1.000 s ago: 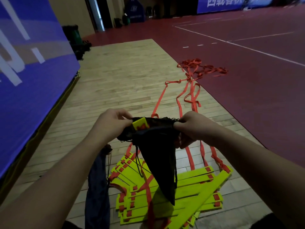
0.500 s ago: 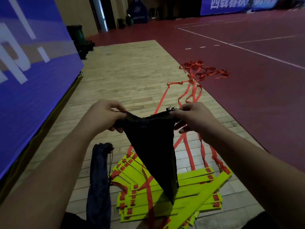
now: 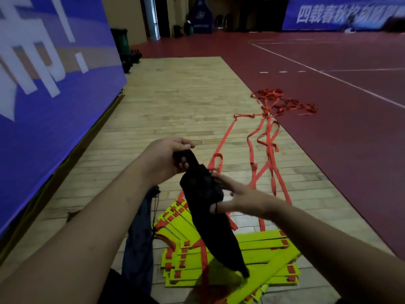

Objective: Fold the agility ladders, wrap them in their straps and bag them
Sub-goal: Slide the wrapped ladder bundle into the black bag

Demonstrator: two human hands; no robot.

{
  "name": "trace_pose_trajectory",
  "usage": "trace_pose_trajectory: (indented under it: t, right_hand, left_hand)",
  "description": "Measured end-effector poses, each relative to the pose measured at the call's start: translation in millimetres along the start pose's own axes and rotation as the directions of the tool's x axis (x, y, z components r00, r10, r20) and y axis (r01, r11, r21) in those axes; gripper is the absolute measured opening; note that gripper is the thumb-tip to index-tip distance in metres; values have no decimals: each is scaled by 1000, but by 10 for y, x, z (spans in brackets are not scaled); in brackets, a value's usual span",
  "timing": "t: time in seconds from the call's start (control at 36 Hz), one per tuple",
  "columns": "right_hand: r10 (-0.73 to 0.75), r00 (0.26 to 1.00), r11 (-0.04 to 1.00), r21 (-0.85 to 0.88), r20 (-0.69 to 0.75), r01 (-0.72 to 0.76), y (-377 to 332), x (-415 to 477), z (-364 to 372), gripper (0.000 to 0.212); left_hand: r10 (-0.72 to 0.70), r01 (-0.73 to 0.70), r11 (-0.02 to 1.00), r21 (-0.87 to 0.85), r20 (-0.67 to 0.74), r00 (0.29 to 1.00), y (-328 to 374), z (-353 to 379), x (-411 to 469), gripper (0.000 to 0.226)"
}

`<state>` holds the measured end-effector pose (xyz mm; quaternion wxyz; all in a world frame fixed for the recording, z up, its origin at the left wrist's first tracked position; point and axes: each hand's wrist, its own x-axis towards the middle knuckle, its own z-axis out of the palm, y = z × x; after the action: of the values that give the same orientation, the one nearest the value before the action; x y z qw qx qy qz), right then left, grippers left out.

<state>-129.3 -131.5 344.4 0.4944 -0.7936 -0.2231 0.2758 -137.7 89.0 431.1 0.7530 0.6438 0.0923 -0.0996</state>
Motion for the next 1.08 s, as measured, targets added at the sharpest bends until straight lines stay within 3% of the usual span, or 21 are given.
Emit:
trace_pose_trajectory:
  t: [0.08,0.33,0.44,0.5,0.58,0.67,0.72,0.81,0.94,1.08]
  right_hand:
    - [-9,1000,999,-32,-7,9,11,170,397,77]
    - [-109,927,992,15,-359,122,-38,814,886,47]
    - [-146,861,980,50,-488,195,-333,1084,721,38]
    - [-143,846,969,100,-514,225,-510,1248,644,36]
    - [-120,813,935,211,-570,286,-729,1512,613,39]
    - [-37,826,884,366,-563,289,-850,1847,671,27]
    - [37,821,852,448,-569,271,-866,2070,748,30]
    - [163,785,847,493,-597,199,-725,2501,998,52]
    - [292,788,857,513,-543,36,-152,3003,1596,73]
    - [347,891,826,546,-292,-142,540,3334,2257,54]
  left_hand:
    - [20,-20,1000,17,13,1000,-48,-59,8,21]
    - [90,-93,995,28,85,992,56,-588,40,19]
    - [169,-169,986,4,-34,985,108,-1033,157,49]
    - [172,-164,980,110,-64,983,-67,-1245,244,65]
    - [102,-104,919,380,25,994,-562,-1559,296,90]
    - [-105,28,867,497,127,986,-1133,-1810,273,101]
    - [-184,103,853,511,111,977,-1429,-1874,246,91]
    - [-80,93,890,447,-48,996,-1799,-2032,271,48]
    - [-37,120,929,350,-234,971,-2446,-2351,339,56]
    - [-100,228,933,277,-410,907,-3128,-2662,524,50]
